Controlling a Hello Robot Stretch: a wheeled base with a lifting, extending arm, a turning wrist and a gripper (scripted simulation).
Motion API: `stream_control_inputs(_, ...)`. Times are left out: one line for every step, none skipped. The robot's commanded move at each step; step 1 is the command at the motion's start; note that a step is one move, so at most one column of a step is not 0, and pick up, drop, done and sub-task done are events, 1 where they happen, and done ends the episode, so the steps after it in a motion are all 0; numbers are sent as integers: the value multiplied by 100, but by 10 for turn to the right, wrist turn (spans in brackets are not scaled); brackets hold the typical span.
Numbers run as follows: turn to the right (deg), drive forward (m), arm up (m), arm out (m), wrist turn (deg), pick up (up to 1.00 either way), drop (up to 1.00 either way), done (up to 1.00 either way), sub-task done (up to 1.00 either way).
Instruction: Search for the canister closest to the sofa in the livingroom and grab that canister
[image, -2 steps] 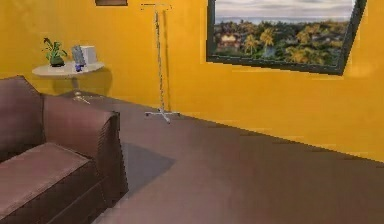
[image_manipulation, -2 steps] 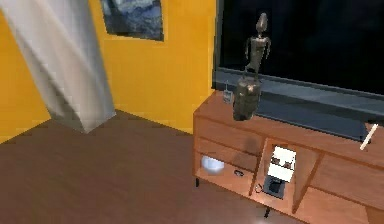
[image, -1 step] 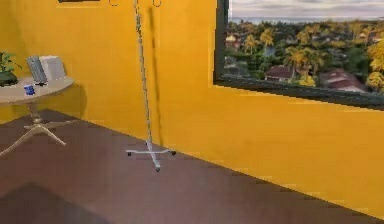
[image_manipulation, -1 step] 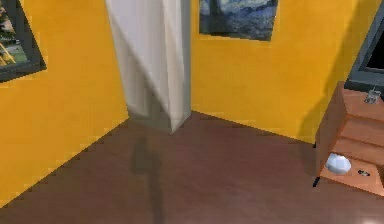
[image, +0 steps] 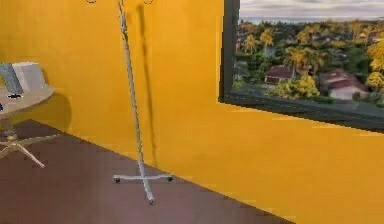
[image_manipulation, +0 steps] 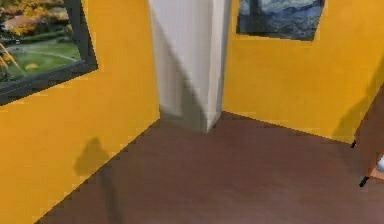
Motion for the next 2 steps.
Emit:
stream_control_inputs(-150,0,0,0,0,0,0,0,0)
stream_control_inputs(0,35,0,0,0,0,0,0,0)
